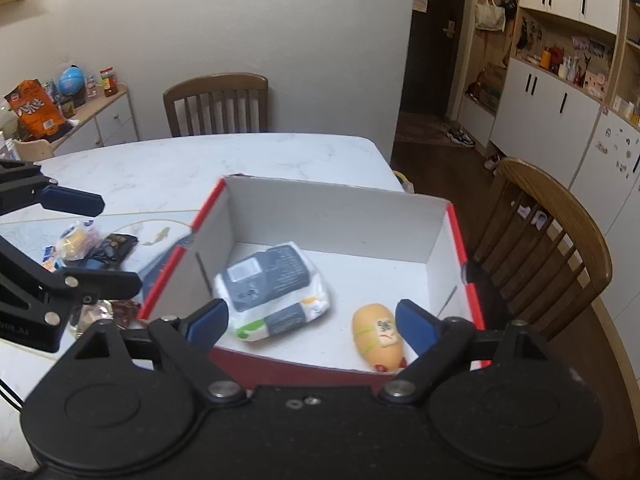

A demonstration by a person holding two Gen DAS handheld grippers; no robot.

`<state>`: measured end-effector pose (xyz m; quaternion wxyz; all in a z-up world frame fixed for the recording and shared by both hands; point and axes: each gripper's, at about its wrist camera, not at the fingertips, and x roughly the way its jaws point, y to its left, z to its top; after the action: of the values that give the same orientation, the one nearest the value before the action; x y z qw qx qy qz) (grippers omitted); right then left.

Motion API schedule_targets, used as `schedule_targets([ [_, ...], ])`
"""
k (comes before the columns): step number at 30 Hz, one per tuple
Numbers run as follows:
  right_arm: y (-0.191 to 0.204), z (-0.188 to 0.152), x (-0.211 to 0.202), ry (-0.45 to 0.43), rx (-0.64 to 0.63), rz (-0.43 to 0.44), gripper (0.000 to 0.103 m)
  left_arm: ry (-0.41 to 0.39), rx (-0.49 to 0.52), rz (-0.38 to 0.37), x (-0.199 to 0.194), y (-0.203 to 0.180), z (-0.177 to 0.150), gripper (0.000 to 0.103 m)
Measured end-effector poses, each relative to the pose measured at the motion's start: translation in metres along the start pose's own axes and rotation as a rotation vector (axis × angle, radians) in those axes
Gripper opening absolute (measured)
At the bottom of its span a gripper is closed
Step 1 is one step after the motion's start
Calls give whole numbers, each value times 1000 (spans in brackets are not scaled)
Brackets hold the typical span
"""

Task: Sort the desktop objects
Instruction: 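Withdraw both tools from the shoebox back over the table pile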

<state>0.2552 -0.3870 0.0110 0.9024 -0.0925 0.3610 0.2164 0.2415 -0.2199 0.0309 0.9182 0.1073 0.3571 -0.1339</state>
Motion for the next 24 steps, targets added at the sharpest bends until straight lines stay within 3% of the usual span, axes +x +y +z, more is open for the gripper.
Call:
schedule_targets([
  [5,17,-2,-7,-9,11,-5,92,-31,-14,-17,-12,8,-13,93],
  [7,24,-2,-9,-8,16,-12,92,-45,-25,-30,-18,13,-18,103],
  [24,105,-9,-4,-7,50,-26,92,-66,-142,0,-57,82,-74,103],
])
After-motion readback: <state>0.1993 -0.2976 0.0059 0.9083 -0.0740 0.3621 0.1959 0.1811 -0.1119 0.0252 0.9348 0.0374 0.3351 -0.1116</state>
